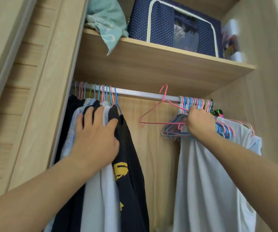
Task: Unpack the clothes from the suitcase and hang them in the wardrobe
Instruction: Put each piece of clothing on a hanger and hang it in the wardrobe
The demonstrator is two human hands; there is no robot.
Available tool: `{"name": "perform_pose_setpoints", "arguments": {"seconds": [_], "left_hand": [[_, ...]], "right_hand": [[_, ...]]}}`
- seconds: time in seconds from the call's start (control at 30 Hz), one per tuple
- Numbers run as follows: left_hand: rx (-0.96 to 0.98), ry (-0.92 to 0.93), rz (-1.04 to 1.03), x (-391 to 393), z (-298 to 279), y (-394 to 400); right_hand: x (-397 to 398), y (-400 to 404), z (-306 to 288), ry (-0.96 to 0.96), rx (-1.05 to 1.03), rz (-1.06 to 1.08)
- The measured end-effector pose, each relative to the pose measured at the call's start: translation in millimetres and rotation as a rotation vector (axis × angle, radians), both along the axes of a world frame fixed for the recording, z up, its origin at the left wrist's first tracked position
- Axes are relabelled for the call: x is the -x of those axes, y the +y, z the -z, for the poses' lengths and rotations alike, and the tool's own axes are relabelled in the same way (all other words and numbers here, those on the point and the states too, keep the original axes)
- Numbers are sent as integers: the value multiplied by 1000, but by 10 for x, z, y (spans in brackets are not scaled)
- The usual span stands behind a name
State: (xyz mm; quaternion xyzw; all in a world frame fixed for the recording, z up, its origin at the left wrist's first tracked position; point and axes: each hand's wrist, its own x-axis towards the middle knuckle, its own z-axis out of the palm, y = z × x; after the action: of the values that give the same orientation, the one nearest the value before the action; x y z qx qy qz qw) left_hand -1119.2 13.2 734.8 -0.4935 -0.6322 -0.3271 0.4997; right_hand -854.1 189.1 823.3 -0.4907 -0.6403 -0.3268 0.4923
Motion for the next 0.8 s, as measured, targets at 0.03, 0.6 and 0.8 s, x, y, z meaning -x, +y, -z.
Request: {"name": "perform_pose_setpoints", "arguments": {"seconds": [0.03,0.6,0.8], "left_hand": [[-52,27,56,-83,39,39],[449,-466,1101,-2896,3858,176],[1150,-590,959,-4120,5439,-4]], "right_hand": [[12,-35,67,8,-5,-19],[-3241,-2410,5070,1068,496,-352],[-4981,-4349,6523,1471,693,-92]]}}
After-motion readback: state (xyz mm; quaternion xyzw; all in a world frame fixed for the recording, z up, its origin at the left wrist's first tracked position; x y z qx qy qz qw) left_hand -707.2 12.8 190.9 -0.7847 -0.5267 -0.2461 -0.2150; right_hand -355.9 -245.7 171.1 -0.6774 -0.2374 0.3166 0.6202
